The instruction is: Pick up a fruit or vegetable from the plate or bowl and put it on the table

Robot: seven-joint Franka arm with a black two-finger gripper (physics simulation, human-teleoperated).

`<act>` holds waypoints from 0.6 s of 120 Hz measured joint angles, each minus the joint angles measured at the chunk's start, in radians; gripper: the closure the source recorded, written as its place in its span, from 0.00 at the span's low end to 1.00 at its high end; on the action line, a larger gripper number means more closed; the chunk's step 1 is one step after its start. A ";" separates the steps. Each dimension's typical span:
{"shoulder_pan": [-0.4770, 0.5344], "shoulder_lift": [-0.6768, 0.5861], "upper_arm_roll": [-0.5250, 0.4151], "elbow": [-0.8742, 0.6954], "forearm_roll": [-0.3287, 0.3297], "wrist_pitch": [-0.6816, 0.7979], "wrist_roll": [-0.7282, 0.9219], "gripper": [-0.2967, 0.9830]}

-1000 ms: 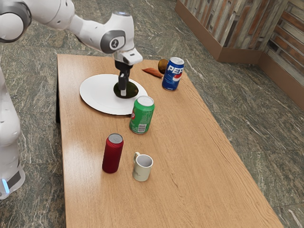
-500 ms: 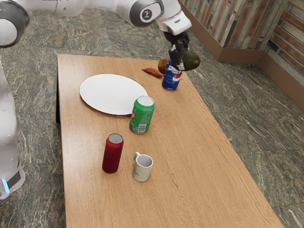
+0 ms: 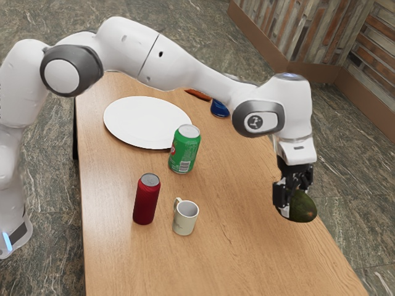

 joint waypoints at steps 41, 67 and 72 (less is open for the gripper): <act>-0.044 0.025 -0.001 -0.050 0.011 0.046 -0.080 0.31; -0.040 -0.051 0.023 -0.082 0.018 0.040 -0.108 0.25; 0.026 -0.224 0.080 -0.129 0.077 -0.032 -0.126 0.25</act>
